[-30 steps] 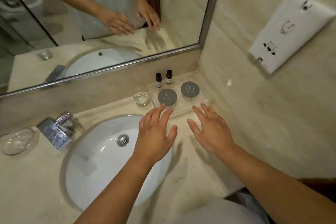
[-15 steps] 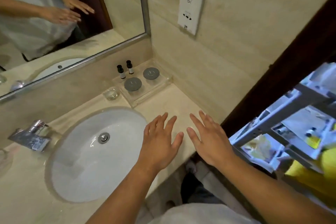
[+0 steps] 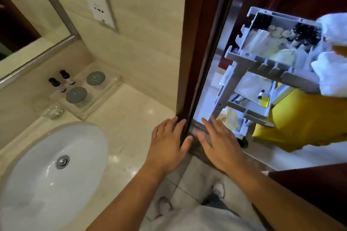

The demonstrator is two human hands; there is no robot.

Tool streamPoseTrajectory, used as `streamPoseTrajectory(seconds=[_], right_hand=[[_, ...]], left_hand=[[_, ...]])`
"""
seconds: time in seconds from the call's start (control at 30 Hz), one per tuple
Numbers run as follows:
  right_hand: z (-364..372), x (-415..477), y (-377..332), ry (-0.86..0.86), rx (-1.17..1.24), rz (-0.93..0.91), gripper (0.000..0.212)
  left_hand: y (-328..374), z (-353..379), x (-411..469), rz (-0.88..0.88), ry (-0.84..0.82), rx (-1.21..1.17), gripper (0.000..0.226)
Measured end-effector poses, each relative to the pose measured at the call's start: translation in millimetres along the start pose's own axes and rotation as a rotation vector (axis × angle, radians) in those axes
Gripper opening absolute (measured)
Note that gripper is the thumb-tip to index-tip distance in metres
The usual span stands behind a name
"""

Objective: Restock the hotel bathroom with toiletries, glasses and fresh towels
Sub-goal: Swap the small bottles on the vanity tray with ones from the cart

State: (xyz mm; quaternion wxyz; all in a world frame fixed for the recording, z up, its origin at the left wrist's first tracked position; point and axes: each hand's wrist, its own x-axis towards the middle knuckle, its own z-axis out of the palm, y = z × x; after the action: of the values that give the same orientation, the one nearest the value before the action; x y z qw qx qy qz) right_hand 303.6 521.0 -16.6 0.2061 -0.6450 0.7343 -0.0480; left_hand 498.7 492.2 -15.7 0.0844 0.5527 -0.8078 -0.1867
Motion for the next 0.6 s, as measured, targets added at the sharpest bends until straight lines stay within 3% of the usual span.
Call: streamPoseTrajectory(seconds=[0.13, 0.3, 0.47, 0.6], right_hand=[[-25, -3, 47, 0.048, 0.023, 0.070, 0.070], [-59, -4, 117, 0.109, 0.058, 0.155, 0.084], [-82, -1, 192, 0.158, 0.073, 0.199, 0.068], [-104, -1, 239, 0.193, 0.116, 0.219, 0.078]], left_hand=[[46, 16, 27, 0.077, -0.021, 0.013, 0.066], [115, 36, 67, 0.151, -0.033, 0.019, 0.064], [179, 52, 102, 0.193, -0.043, -0.002, 0.065], [229, 67, 129, 0.209, -0.029, -0.023, 0.057]])
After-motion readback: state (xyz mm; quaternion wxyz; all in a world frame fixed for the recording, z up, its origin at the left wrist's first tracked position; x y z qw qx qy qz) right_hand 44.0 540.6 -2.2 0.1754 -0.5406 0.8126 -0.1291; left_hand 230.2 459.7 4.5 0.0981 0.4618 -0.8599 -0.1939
